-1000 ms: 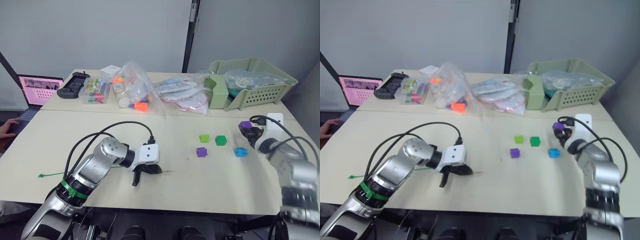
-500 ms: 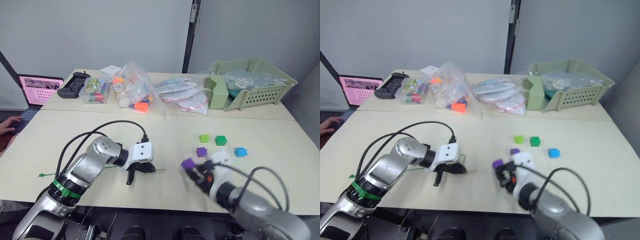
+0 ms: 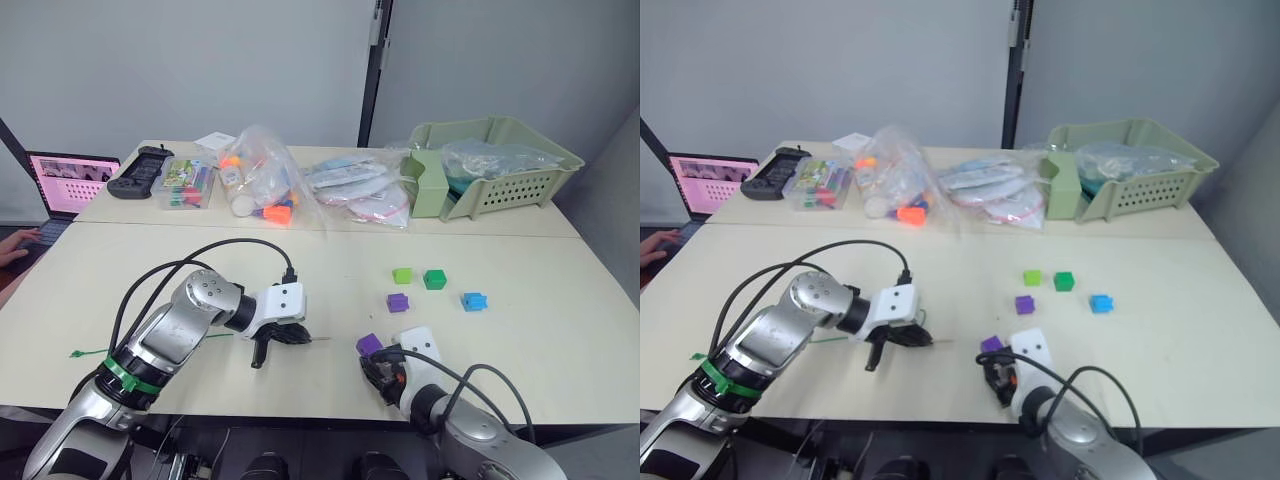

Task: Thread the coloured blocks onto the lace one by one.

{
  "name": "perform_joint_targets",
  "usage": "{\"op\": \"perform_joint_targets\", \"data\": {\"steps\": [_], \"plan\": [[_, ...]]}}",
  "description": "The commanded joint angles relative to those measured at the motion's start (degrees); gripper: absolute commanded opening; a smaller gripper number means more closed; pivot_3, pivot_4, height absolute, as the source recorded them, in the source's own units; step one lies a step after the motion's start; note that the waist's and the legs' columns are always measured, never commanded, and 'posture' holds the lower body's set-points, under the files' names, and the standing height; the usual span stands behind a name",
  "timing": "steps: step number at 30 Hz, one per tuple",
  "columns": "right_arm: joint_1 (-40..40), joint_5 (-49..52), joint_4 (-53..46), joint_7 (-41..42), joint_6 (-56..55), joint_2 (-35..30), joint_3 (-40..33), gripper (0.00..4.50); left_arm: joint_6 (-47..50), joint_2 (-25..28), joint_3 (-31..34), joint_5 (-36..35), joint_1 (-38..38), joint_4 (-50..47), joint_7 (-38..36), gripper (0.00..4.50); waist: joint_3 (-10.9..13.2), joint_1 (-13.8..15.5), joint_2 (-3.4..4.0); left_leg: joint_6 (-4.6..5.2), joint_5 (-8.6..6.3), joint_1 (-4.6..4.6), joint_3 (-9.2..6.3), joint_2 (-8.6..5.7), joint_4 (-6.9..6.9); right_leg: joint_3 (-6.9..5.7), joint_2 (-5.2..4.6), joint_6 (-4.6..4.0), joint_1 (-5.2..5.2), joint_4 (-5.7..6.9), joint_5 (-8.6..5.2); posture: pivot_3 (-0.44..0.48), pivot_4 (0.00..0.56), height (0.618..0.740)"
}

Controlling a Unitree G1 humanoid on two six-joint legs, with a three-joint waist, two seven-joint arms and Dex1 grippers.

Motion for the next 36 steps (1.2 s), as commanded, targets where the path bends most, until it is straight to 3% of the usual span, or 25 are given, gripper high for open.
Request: {"op": "perform_joint_targets", "data": {"steps": [1, 3, 8, 11, 13, 16, 21, 24, 27, 34, 36], "plan": [[-1.3, 5.1, -6.3, 9.5, 0.6, -7.8, -7.8, 3.79, 0.8, 0.9, 1.6, -1.3, -0.7, -2.4, -0.2, 0.0, 0.0, 0.3, -0.01, 0.0, 0.0, -0.03, 0.01, -0.05, 0.02, 0.01, -0.06, 0.0, -0.01, -0.01, 0.0, 0.0, 0.15, 0.74], [-3.2, 7.9, -7.2, 14.9, 0.3, -12.6, -10.6, 4.44, 1.0, 1.3, 1.6, -1.5, -0.7, -2.7, -0.3, 0.0, 0.0, 0.5, -0.02, 0.0, 0.0, -0.04, 0.01, -0.08, 0.03, 0.01, -0.09, 0.01, 0.0, -0.02, 0.01, 0.0, 0.15, 0.74], [-10.0, 9.8, -1.6, 31.4, -7.1, -24.3, -12.7, 4.48, 1.2, 2.9, 1.8, -2.3, -0.4, -3.9, -1.4, 0.0, 0.1, 0.5, -0.04, 0.0, 0.0, -0.02, 0.01, -0.04, 0.02, -0.02, 0.05, 0.02, 0.0, -0.03, -0.01, 0.0, 0.15, 0.74], [-14.9, 7.7, 4.9, 43.3, -15.1, -29.5, -8.7, 4.48, 2.3, 3.7, 1.6, -3.2, -0.5, -4.6, -1.9, 0.0, 0.1, 0.5, -0.05, 0.0, 0.0, 0.0, 0.04, -0.06, 0.02, -0.02, 0.07, 0.02, 0.0, -0.05, -0.01, 0.0, 0.15, 0.74], [-22.6, -0.5, 15.2, 55.6, -28.0, -32.8, -0.1, 4.48, 3.1, 4.6, 1.2, -3.3, -0.3, -5.6, -2.6, 0.0, 0.1, 0.2, -0.08, 0.0, 0.0, 0.0, 0.05, -0.06, 0.02, -0.01, 0.07, 0.02, 0.0, -0.06, -0.01, 0.0, 0.15, 0.74], [-30.9, -8.3, 28.6, 65.0, -41.3, -32.0, 7.5, 4.48, 3.6, 4.8, 1.1, -3.6, 0.0, -6.7, -2.7, 0.0, 0.1, 0.1, -0.08, 0.0, 0.0, 0.04, 0.13, -0.02, 0.06, 0.01, 0.12, 0.05, 0.0, -0.08, -0.02, 0.0, 0.15, 0.74], [-39.8, -12.5, 45.7, 73.9, -52.8, -26.6, 11.7, 4.48, 4.6, 5.4, 1.2, -4.2, 1.7, -9.7, -2.0, 0.0, 0.2, 0.5, -0.1, 0.0, -0.01, -0.06, 0.1, -0.03, 0.05, 0.0, 0.1, -0.13, -0.07, -0.04, 0.08, 0.0, 0.15, 0.74], [-41.9, -13.5, 50.9, 77.5, -56.6, -24.7, 12.4, 4.48, 5.0, 5.7, 1.2, -4.4, 2.1, -10.5, -1.8, 0.0, 0.2, 0.8, -0.1, 0.01, -0.01, -0.05, 0.07, -0.01, 0.05, -0.01, 0.04, -0.15, -0.08, 0.0, 0.09, 0.0, 0.15, 0.74], [-42.9, -13.3, 54.3, 79.9, -58.2, -23.0, 12.1, 3.66, 5.2, 6.1, 1.2, -4.5, 2.1, -11.0, -1.7, 0.0, 0.2, 0.8, -0.1, 0.01, -0.01, -0.04, 0.06, 0.0, 0.05, -0.02, 0.02, -0.15, -0.05, 0.0, 0.1, 0.0, 0.15, 0.74], [-41.7, -12.4, 55.2, 79.8, -56.6, -20.9, 9.8, 1.24, 8.0, 5.4, 0.6, -4.4, 0.5, -12.2, -0.6, 0.0, 0.2, 0.7, -0.1, 0.01, -0.01, -0.01, 0.06, 0.0, 0.06, -0.02, 0.02, -0.16, -0.05, 0.04, 0.1, 0.0, 0.15, 0.74], [-39.9, -11.6, 52.8, 78.1, -53.7, -20.4, 8.9, 1.17, 10.5, 4.3, -0.1, -4.4, -0.8, -12.7, 0.6, 0.0, 0.2, 0.9, -0.1, 0.0, -0.01, -0.01, 0.04, 0.0, 0.06, -0.04, 0.03, -0.16, -0.04, 0.05, 0.1, 0.0, 0.15, 0.74]]}}
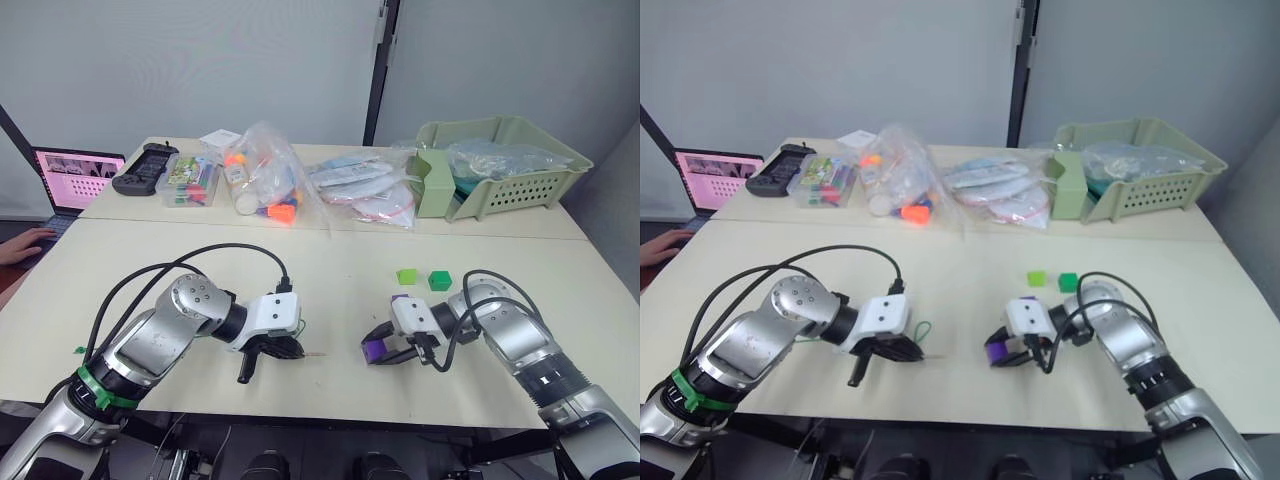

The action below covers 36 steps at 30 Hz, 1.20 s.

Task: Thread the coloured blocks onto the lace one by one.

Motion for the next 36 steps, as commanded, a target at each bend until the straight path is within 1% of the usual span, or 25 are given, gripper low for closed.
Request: {"op": "perform_joint_targets", "data": {"steps": [1, 3, 7, 11, 14, 18, 21, 36], "plan": [[2.5, 1.3, -5.2, -3.8, 4.7, 0.8, -2.6, 1.17, 3.7, -1.3, -1.0, 0.5, -3.1, -2.7, 2.3, 0.0, 0.0, 0.1, 0.0, 0.0, 0.0, 0.0, -0.02, -0.01, 0.01, 0.0, 0.0, 0.0, 0.01, 0.02, 0.0, 0.0, 0.15, 0.74], [4.6, 0.0, -8.0, -8.0, 8.6, 1.2, -3.4, 1.17, 4.7, -1.8, -2.7, 2.1, -3.6, -2.8, 3.8, 0.0, 0.0, 0.0, 0.0, 0.0, 0.0, 0.0, -0.02, -0.02, 0.01, -0.01, -0.02, 0.0, 0.03, 0.02, 0.0, 0.0, 0.15, 0.74], [8.3, 0.4, -14.8, -13.2, 16.4, 2.0, -4.3, 1.17, 5.1, -2.3, -6.4, 5.3, -3.7, -2.3, 6.1, 0.0, 0.0, -0.1, 0.01, 0.0, 0.0, 0.04, -0.02, -0.07, 0.01, 0.01, 0.01, 0.0, 0.02, 0.06, 0.0, 0.0, 0.15, 0.74], [10.5, -0.7, -17.9, -16.6, 19.8, 2.5, -4.0, 1.17, 6.4, -3.3, -9.5, 7.6, -4.2, -2.5, 8.2, 0.0, 0.0, -0.3, 0.0, 0.0, 0.0, 0.06, -0.01, -0.04, 0.01, 0.01, 0.07, -0.02, 0.02, 0.07, 0.01, 0.0, 0.15, 0.74], [12.2, -0.8, -19.9, -17.1, 20.7, 2.0, -3.6, 1.17, 9.4, -6.3, -10.8, 8.9, -6.2, -1.9, 10.9, 0.0, 0.0, -0.2, 0.0, 0.0, 0.0, 0.1, -0.01, -0.04, 0.02, 0.01, 0.09, -0.01, 0.06, 0.06, 0.01, 0.0, 0.15, 0.74], [12.8, -0.4, -21.9, -17.5, 22.0, 2.0, -3.4, 1.17, 10.5, -7.6, -12.3, 10.8, -8.5, -1.6, 12.0, 0.0, 0.0, -0.3, 0.0, 0.0, 0.0, 0.1, 0.02, -0.05, 0.03, 0.01, 0.09, -0.01, 0.06, 0.05, 0.01, 0.0, 0.15, 0.74], [12.7, -0.5, -22.5, -17.8, 22.3, 2.1, -2.9, 1.17, 12.9, -8.9, -12.5, 10.2, -10.4, -1.7, 12.0, 0.0, 0.0, -0.3, 0.0, 0.0, 0.0, 0.08, -0.01, -0.02, 0.02, 0.01, 0.12, -0.01, 0.04, 0.06, 0.01, 0.0, 0.15, 0.74], [11.6, -1.7, -21.3, -18.8, 22.5, 3.2, -2.2, 1.17, 15.4, -7.3, -15.7, 9.6, -14.2, -2.3, 8.2, 0.0, 0.0, -0.6, 0.0, 0.0, 0.0, 0.1, -0.01, 0.05, 0.02, 0.02, 0.22, -0.03, 0.04, 0.05, 0.02, 0.0, 0.15, 0.74]]}}
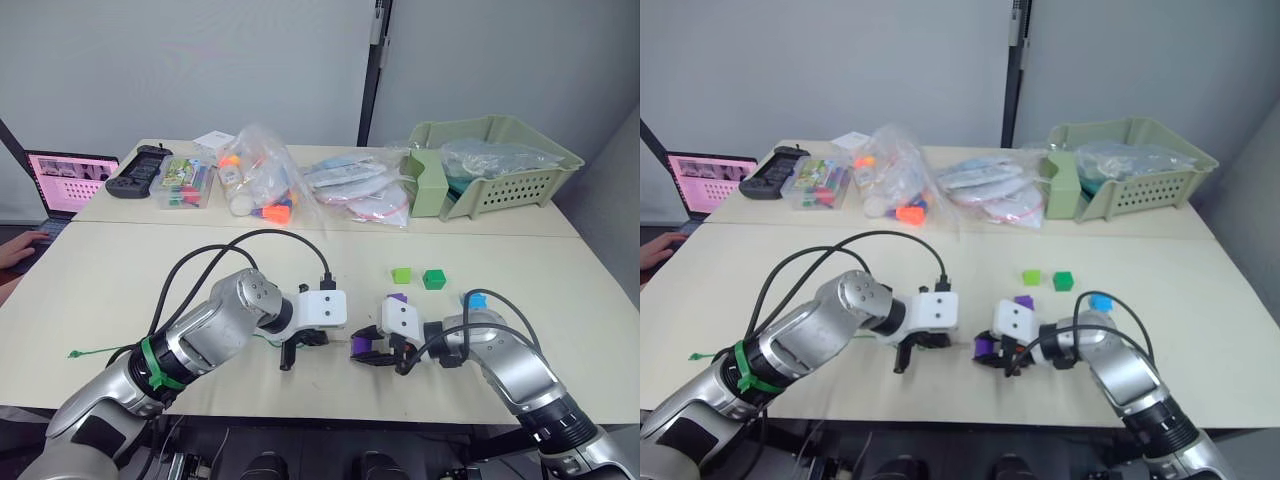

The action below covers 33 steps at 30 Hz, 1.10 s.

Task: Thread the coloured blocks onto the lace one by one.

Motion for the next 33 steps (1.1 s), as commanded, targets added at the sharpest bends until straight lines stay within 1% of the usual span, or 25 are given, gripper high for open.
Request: {"op": "perform_joint_targets", "data": {"steps": [1, 5, 17, 19, 22, 24, 29, 30, 31, 33], "plan": [[0.0, -0.6, -0.1, -0.2, 0.1, 0.7, 1.3, 1.17, 0.2, 0.1, -0.5, -0.4, -1.7, -1.5, -0.9, 0.0, 0.0, 0.0, 0.0, 0.0, 0.0, 0.0, 0.0, 0.0, 0.0, 0.0, 0.0, 0.0, 0.0, 0.0, 0.0, 0.0, 0.15, 0.74], [0.0, -0.6, -0.7, -0.6, 0.7, 1.2, 1.6, 1.17, 2.3, -1.2, -1.0, -1.2, -2.6, -1.6, -0.9, 0.0, 0.0, 0.0, 0.0, 0.0, 0.0, 0.0, 0.0, 0.01, 0.0, 0.0, 0.01, 0.0, 0.0, 0.0, 0.0, 0.0, 0.15, 0.74], [0.3, -0.8, -2.4, -1.5, 2.1, 2.2, 1.8, 1.17, 4.1, -3.5, -2.9, -1.8, -3.7, -0.6, 0.2, 0.0, 0.0, -0.6, 0.0, 0.0, 0.0, 0.02, -0.03, 0.14, 0.0, 0.05, 0.18, -0.05, 0.0, 0.01, 0.03, 0.0, 0.15, 0.74], [0.4, -0.9, -2.8, -1.8, 2.5, 2.5, 1.8, 1.17, 4.1, -4.3, -2.8, -2.2, -3.5, -0.5, 0.6, 0.0, 0.0, -0.7, 0.0, 0.0, 0.0, 0.02, -0.03, 0.14, 0.0, 0.05, 0.19, -0.05, 0.0, 0.01, 0.03, 0.0, 0.15, 0.74], [0.4, -0.8, -3.2, -2.4, 3.1, 2.9, 2.0, 1.17, 4.0, -7.6, -1.2, -3.8, -2.4, 0.6, 1.9, 0.0, 0.0, -0.7, 0.0, 0.0, 0.0, 0.01, -0.03, 0.13, 0.0, 0.05, 0.18, -0.05, 0.0, 0.01, 0.03, 0.0, 0.15, 0.74], [0.4, -0.8, -3.4, -2.6, 3.4, 3.1, 2.0, 1.17, 3.5, -8.6, -0.3, -4.7, -1.6, 1.8, 2.3, 0.0, 0.0, -0.7, 0.0, 0.0, 0.0, 0.01, -0.04, 0.13, 0.0, 0.05, 0.18, -0.05, 0.0, 0.02, 0.03, 0.0, 0.15, 0.74], [0.7, -0.8, -4.0, -3.0, 4.1, 3.2, 1.8, 1.17, -1.9, -7.4, 1.0, -5.1, 0.2, 4.0, 1.9, 0.0, 0.0, -0.7, 0.0, 0.0, 0.0, 0.02, -0.05, 0.13, 0.0, 0.06, 0.18, -0.06, 0.0, 0.01, 0.03, 0.0, 0.15, 0.74], [0.9, -0.7, -4.1, -3.0, 4.3, 3.0, 1.6, 1.17, -3.1, -6.0, 1.9, -5.8, 0.6, 3.9, 0.5, 0.0, 0.0, -0.7, 0.0, 0.0, 0.0, 0.01, -0.05, 0.12, 0.0, 0.06, 0.18, -0.06, 0.0, 0.01, 0.04, 0.0, 0.15, 0.74], [1.1, -0.7, -4.2, -3.1, 4.4, 2.9, 1.5, 1.17, -4.1, -4.8, 2.5, -6.2, 0.9, 3.9, -0.5, 0.68, 0.0, -0.7, 0.0, 0.0, 0.0, 0.01, -0.05, 0.12, 0.0, 0.06, 0.18, -0.06, 0.0, 0.01, 0.04, 0.0, 0.15, 0.74], [1.3, -0.6, -4.3, -3.1, 4.4, 2.7, 1.3, 1.17, -4.9, -3.8, 3.5, -6.7, 1.2, 4.2, -0.7, 1.33, 0.0, -0.8, 0.01, 0.0, 0.0, 0.01, -0.05, 0.14, 0.0, 0.06, 0.18, -0.06, 0.0, 0.02, 0.04, 0.0, 0.15, 0.74]]}}
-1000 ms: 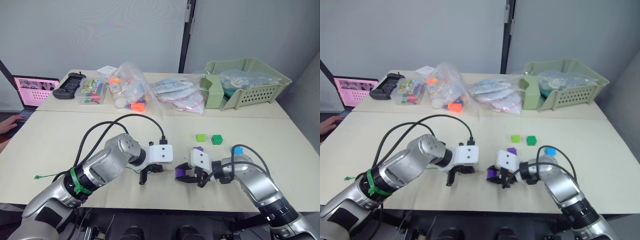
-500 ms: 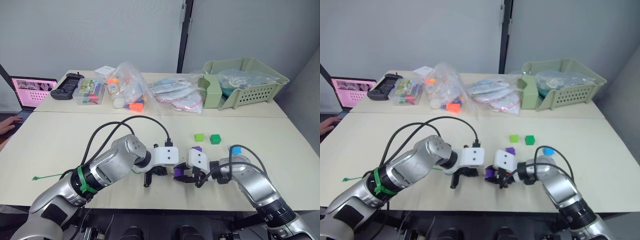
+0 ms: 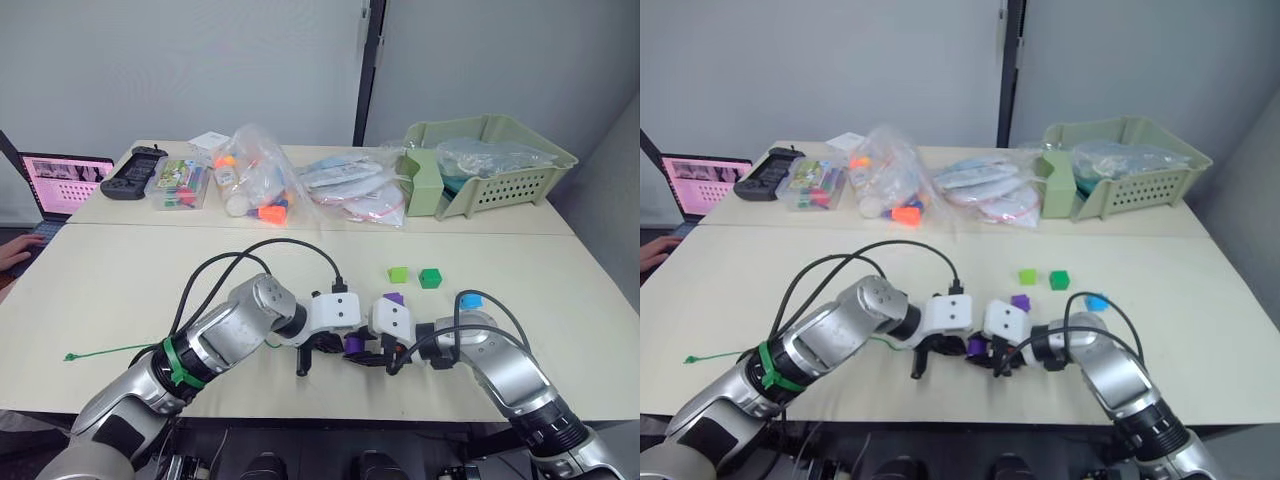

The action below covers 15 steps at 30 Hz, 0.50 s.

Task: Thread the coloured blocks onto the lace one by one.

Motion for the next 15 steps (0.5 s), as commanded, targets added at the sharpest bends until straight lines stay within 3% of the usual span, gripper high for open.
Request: {"op": "perform_joint_targets", "data": {"steps": [1, 3, 10, 15], "plan": [[0.9, 0.5, -1.3, -0.3, 0.6, 0.2, 0.6, 1.17, -3.0, 1.2, 3.3, -1.1, 0.3, -0.2, -0.7, 1.65, 0.0, 0.0, 0.0, 0.0, 0.0, 0.0, 0.0, 0.0, 0.0, 0.0, 0.0, 0.0, 0.0, 0.01, 0.0, 0.0, 0.15, 0.74], [1.1, 0.5, -1.2, -0.4, 0.7, -0.1, 0.4, 1.17, -5.5, 4.6, 4.7, -1.3, 0.9, 0.3, -2.8, 2.26, 0.0, -0.1, 0.0, 0.0, 0.0, 0.0, 0.0, 0.0, 0.0, 0.0, 0.0, 0.0, 0.0, 0.0, 0.0, 0.0, 0.15, 0.74], [1.5, 0.6, -1.1, -0.5, 0.7, -0.4, 0.0, 1.17, -14.1, 10.0, 7.7, -2.2, 5.9, 1.6, -6.1, 2.26, 0.0, 0.0, 0.01, 0.0, 0.0, 0.0, 0.0, -0.02, -0.02, 0.0, -0.02, -0.01, 0.02, -0.03, 0.0, 0.0, 0.15, 0.74], [1.4, 0.6, -1.1, -0.6, 1.1, -0.6, -0.3, 1.17, -17.7, 5.4, 9.6, -3.6, 8.9, 5.3, -3.6, 2.26, 0.0, 0.4, 0.0, 0.0, 0.0, 0.02, 0.01, -0.02, 0.0, 0.0, -0.02, -0.02, 0.03, -0.02, 0.0, 0.0, 0.15, 0.74]]}}
